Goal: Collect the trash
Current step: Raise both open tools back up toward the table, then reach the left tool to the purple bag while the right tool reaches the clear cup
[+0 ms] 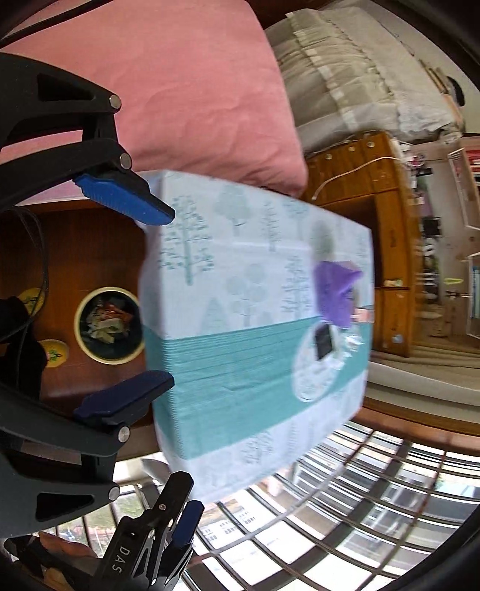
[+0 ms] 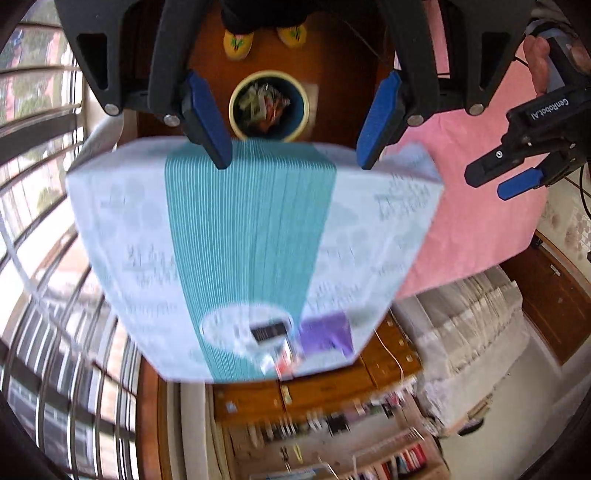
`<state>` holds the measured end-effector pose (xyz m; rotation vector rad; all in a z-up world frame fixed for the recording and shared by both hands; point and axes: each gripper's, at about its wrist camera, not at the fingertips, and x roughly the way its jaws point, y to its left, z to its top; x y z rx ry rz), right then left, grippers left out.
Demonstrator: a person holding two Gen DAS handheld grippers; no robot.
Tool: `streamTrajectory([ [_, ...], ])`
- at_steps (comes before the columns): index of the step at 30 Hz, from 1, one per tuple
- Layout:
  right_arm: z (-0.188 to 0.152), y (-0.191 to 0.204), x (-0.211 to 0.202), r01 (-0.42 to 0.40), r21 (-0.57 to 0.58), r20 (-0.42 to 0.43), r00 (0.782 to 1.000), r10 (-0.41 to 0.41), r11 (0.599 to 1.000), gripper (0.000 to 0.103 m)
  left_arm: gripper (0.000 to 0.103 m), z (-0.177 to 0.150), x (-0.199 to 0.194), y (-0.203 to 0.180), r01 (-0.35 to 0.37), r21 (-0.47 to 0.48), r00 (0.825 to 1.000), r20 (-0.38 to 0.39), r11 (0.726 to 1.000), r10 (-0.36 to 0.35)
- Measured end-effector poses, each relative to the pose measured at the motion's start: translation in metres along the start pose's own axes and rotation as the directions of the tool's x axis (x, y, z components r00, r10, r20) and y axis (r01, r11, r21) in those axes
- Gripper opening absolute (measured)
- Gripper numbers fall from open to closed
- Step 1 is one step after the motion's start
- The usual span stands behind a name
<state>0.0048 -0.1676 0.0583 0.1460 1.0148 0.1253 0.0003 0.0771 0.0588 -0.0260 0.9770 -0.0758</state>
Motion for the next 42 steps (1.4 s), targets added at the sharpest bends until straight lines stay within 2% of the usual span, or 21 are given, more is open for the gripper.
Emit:
streamTrajectory([
  [6, 0.027, 0.013, -0.022, -0.008, -0.055, 0.094, 0.995, 0.013, 0.998, 0.070, 0.080, 0.037, -0.013, 0.006, 0.029, -0.046, 0.999, 0.041, 0.999, -0.027],
  [11, 0.062, 0.008, -0.020, -0.034, -0.080, 0.134, 0.990, 0.044, 0.996, 0.070, 0.080, 0.077, -0.004, 0.015, 0.052, -0.166, 0.998, 0.044, 0.985, -0.045],
  [17, 0.126, -0.023, 0.016, -0.076, -0.114, 0.143, 0.985, 0.092, 0.991, 0.070, 0.080, 0.132, 0.049, 0.015, 0.019, -0.306, 1.000, -0.003, 0.952, -0.021],
  [22, 0.193, -0.063, 0.072, -0.166, -0.121, 0.069, 0.982, 0.175, 0.979, 0.070, 0.080, 0.191, 0.112, 0.007, -0.048, -0.414, 0.998, -0.065, 0.909, 0.023],
  [27, 0.251, -0.095, 0.128, -0.230, -0.154, -0.023, 0.973, 0.229, 0.961, 0.069, 0.080, 0.246, 0.182, -0.006, -0.088, -0.476, 0.990, -0.138, 0.875, 0.025],
  [30, 0.281, -0.108, 0.169, -0.250, -0.181, -0.076, 0.968, 0.239, 0.951, 0.069, 0.080, 0.261, 0.219, -0.005, -0.109, -0.525, 0.982, -0.188, 0.844, 0.010],
  [35, 0.320, -0.122, 0.231, -0.264, -0.178, -0.140, 0.960, 0.241, 0.948, 0.069, 0.080, 0.270, 0.279, 0.007, -0.163, -0.642, 0.960, -0.279, 0.749, -0.030],
  [42, 0.359, -0.129, 0.293, -0.279, -0.188, -0.192, 0.951, 0.243, 0.942, 0.069, 0.080, 0.272, 0.326, 0.022, -0.278, -0.696, 0.930, -0.368, 0.662, 0.004],
])
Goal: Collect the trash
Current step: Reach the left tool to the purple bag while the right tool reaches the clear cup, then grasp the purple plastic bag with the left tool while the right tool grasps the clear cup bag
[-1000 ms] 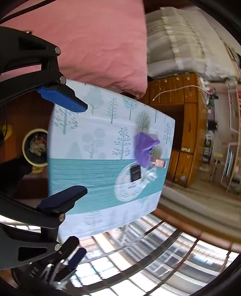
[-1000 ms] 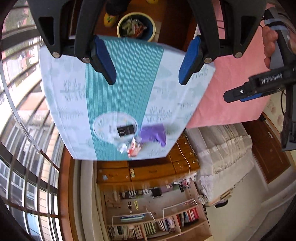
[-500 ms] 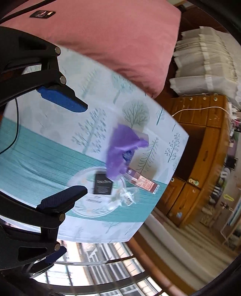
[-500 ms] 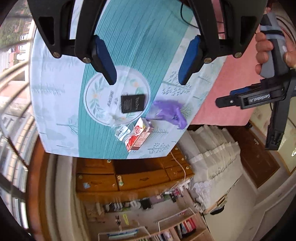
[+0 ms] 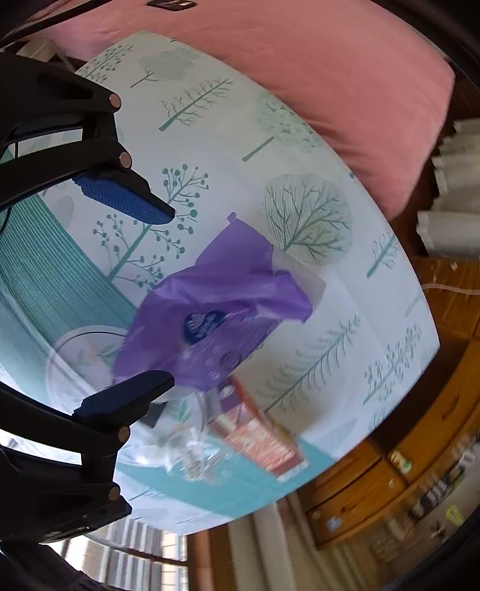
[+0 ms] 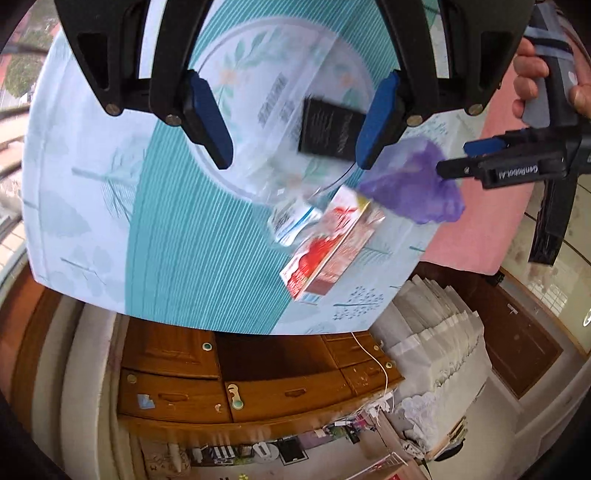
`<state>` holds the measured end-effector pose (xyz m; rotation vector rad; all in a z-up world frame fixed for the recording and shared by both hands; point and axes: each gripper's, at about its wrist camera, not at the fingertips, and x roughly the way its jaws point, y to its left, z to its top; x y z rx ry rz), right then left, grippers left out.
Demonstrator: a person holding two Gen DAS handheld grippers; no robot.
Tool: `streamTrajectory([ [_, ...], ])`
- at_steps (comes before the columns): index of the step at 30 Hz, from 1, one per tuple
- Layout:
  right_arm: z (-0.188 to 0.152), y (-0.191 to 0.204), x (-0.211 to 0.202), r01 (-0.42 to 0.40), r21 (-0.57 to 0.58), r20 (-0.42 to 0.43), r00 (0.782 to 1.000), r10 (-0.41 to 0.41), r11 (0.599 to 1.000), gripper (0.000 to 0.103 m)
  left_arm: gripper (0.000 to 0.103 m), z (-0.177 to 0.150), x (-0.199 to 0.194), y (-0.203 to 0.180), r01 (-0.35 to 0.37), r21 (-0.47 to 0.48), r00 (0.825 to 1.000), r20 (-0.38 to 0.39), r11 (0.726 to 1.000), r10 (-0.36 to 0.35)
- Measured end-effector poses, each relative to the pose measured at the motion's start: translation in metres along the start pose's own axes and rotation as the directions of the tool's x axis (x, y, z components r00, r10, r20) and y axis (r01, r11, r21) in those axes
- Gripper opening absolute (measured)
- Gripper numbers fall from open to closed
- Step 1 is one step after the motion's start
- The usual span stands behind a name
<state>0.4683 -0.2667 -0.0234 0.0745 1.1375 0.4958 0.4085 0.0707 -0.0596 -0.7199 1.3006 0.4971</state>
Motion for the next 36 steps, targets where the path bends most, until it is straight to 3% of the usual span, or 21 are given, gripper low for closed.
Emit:
streamTrajectory([
  [4, 0.019, -0.013, 0.031, -0.038, 0.008, -0.047, 0.998, 0.038, 0.999, 0.056, 0.080, 0.003, 0.015, 0.002, -0.038, -0.018, 0.999, -0.014, 0.999, 0.038],
  [12, 0.038, -0.018, 0.082, -0.077, -0.001, -0.121, 0.990, 0.076, 0.997, 0.047, 0.080, 0.011, 0.044, 0.005, -0.064, -0.065, 0.996, -0.060, 0.996, 0.061],
  [15, 0.037, -0.019, 0.093, -0.105, 0.005, -0.149, 0.983, 0.104, 0.994, 0.020, 0.080, 0.010, 0.050, 0.005, -0.067, -0.057, 0.995, -0.073, 0.996, 0.063],
  [24, 0.006, -0.007, 0.077, -0.180, -0.017, -0.120, 0.977, 0.177, 0.984, 0.018, 0.080, -0.005, 0.047, 0.025, -0.006, -0.037, 0.995, -0.096, 0.999, 0.002],
  [30, -0.012, -0.004, 0.051, -0.229, 0.053, -0.069, 0.970, 0.233, 0.972, 0.018, 0.080, -0.016, 0.050, 0.049, 0.030, -0.092, 0.992, -0.116, 0.995, -0.041],
  [35, -0.022, -0.003, 0.039, -0.243, 0.085, -0.052, 0.967, 0.248, 0.966, 0.017, 0.080, -0.017, 0.067, 0.053, 0.104, -0.136, 0.981, -0.152, 0.985, -0.125],
  [36, -0.024, -0.001, 0.037, -0.241, 0.083, -0.052, 0.968, 0.245, 0.967, 0.017, 0.073, -0.016, 0.068, 0.052, 0.125, -0.137, 0.978, -0.151, 0.983, -0.145],
])
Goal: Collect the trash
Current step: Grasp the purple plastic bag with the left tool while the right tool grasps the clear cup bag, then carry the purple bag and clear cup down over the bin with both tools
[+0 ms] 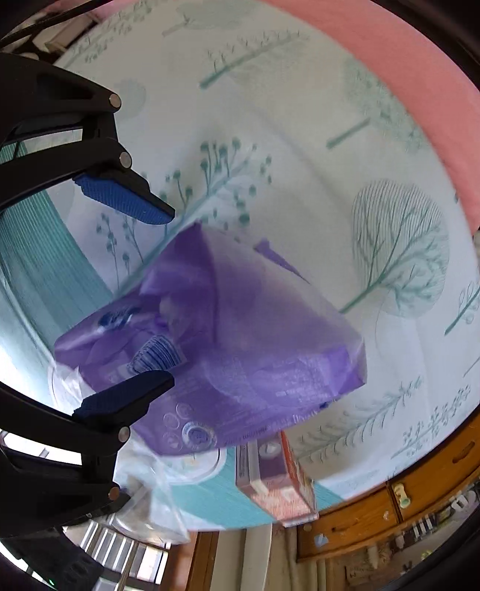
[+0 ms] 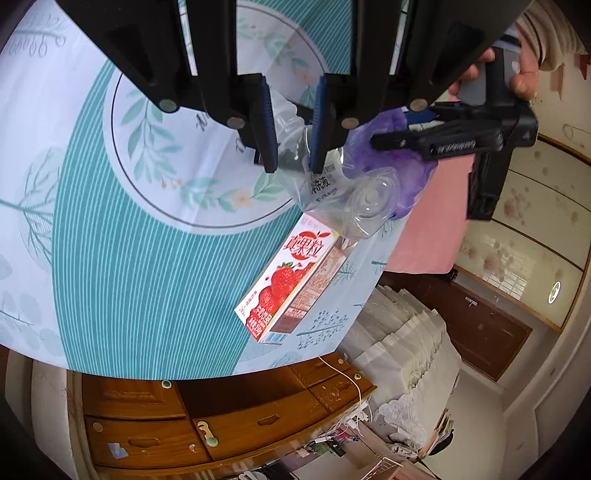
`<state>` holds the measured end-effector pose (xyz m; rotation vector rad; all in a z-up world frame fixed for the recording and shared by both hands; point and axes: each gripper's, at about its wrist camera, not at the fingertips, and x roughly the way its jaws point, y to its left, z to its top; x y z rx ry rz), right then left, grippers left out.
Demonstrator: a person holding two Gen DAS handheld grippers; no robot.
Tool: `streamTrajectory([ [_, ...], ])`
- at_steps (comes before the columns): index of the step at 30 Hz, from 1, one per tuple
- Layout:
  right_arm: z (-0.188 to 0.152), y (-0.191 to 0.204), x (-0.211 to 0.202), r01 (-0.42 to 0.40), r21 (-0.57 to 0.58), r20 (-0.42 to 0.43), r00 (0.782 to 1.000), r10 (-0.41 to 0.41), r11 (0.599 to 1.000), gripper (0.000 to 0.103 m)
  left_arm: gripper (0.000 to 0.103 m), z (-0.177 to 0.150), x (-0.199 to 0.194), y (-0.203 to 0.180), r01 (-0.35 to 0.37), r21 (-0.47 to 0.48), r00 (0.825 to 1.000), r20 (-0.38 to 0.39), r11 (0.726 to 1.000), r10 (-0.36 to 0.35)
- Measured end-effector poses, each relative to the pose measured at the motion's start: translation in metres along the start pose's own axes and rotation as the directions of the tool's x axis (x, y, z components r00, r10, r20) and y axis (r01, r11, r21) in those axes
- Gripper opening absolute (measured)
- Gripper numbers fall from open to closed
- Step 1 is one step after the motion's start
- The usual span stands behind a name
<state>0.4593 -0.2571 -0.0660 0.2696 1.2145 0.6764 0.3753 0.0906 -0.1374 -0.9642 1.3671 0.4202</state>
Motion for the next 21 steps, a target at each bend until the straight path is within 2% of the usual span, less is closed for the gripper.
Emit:
streamTrajectory([
  [1, -0.002, 0.002, -0.001, 0.003, -0.002, 0.001, 1.000, -0.003, 1.000, 0.017, 0.064, 0.000, 0.000, -0.005, 0.027, 0.013, 1.000, 0.005, 1.000, -0.027],
  [2, -0.003, 0.003, -0.003, 0.002, -0.001, 0.002, 1.000, -0.002, 1.000, 0.017, 0.039, 0.000, -0.003, -0.009, 0.040, 0.031, 0.999, 0.008, 0.999, -0.041],
  [3, -0.005, 0.005, -0.005, -0.003, 0.001, 0.005, 1.000, 0.003, 1.000, 0.017, 0.019, -0.001, -0.004, -0.013, 0.049, 0.055, 0.999, 0.009, 0.997, -0.049],
  [4, -0.007, 0.007, -0.008, -0.007, 0.003, 0.009, 1.000, 0.007, 1.000, 0.017, 0.010, -0.003, -0.008, -0.019, 0.051, 0.090, 0.998, 0.019, 0.995, -0.053],
  [10, -0.023, 0.020, -0.027, -0.004, -0.008, 0.045, 0.999, 0.004, 1.000, 0.017, 0.006, -0.025, -0.037, -0.032, -0.017, 0.210, 0.994, 0.106, 0.977, -0.005],
  [13, -0.034, 0.028, -0.037, -0.003, -0.004, 0.058, 0.998, 0.003, 1.000, 0.017, 0.005, -0.030, -0.056, -0.036, -0.050, 0.282, 0.991, 0.134, 0.958, 0.012],
  [18, -0.061, 0.047, -0.056, 0.010, 0.003, 0.086, 0.996, -0.010, 1.000, 0.017, 0.005, -0.055, -0.090, -0.028, -0.067, 0.418, 0.986, 0.165, 0.906, -0.003],
  [21, -0.082, 0.065, -0.067, 0.023, 0.017, 0.109, 0.994, -0.024, 1.000, 0.017, 0.005, -0.073, -0.111, -0.009, -0.073, 0.500, 0.984, 0.175, 0.863, -0.019],
])
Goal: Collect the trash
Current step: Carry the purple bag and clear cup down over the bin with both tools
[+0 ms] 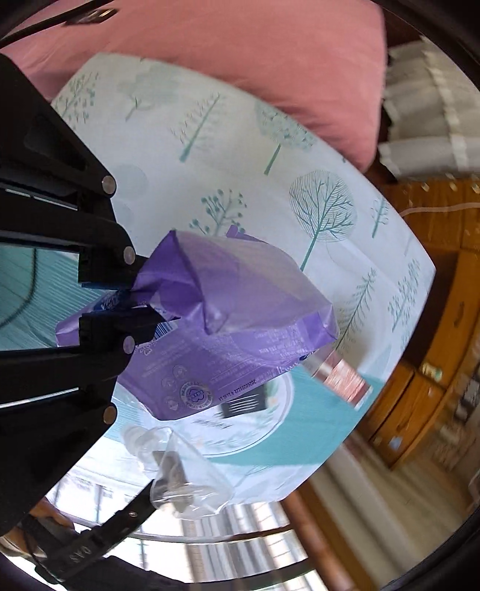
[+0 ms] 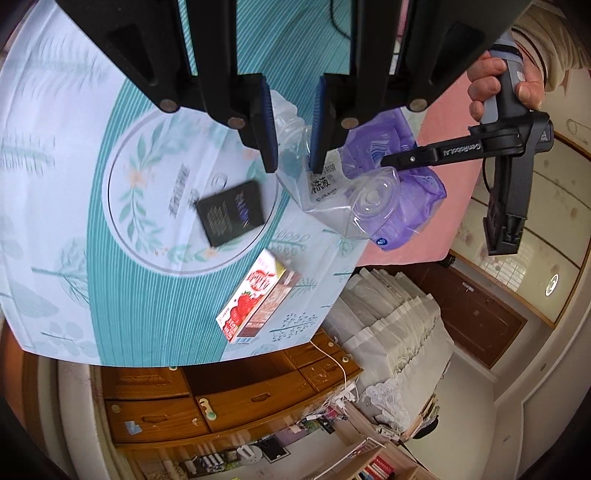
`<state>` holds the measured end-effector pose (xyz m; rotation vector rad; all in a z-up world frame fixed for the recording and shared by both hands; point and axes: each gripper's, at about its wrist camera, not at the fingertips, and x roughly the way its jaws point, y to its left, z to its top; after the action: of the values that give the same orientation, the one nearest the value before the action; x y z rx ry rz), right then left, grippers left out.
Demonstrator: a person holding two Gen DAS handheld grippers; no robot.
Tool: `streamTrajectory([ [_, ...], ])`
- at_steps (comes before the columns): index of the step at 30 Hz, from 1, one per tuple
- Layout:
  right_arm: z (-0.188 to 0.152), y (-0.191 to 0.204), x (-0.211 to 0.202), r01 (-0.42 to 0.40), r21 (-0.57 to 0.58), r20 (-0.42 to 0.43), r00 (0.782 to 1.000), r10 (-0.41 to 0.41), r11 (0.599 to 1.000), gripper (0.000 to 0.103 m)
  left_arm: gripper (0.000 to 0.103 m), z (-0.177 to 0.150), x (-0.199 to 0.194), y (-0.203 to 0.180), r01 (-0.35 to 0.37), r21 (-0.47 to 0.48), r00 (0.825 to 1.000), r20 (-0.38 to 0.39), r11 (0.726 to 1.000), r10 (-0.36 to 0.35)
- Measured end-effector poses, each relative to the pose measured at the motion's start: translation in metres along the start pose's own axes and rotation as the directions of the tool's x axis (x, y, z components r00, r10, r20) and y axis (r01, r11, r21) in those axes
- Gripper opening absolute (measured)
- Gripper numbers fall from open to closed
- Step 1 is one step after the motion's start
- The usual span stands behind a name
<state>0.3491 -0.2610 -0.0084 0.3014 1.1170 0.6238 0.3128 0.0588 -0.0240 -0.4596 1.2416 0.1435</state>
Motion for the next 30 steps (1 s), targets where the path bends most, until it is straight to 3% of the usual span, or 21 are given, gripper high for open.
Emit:
streamTrajectory([
  [8, -0.085, 0.067, -0.044, 0.062, 0.066, 0.111, 0.991, -0.069, 0.996, 0.017, 0.005, -0.064, -0.050, 0.034, 0.043, 0.197, 0.999, 0.004, 0.980, -0.045],
  [15, -0.190, 0.134, -0.064, 0.097, 0.149, 0.187, 0.974, -0.125, 0.984, 0.017, 0.005, -0.129, -0.077, 0.075, 0.060, 0.338, 0.998, -0.031, 0.939, -0.053],
  [22, -0.270, 0.163, -0.053, 0.138, 0.213, 0.112, 0.980, -0.164, 0.967, 0.017, 0.006, -0.197, -0.082, 0.105, 0.041, 0.440, 0.996, -0.086, 0.897, -0.004],
  [30, -0.327, 0.154, -0.030, 0.182, 0.222, -0.008, 0.983, -0.185, 0.958, 0.017, 0.006, -0.269, -0.050, 0.105, -0.001, 0.500, 0.988, -0.134, 0.866, 0.078],
])
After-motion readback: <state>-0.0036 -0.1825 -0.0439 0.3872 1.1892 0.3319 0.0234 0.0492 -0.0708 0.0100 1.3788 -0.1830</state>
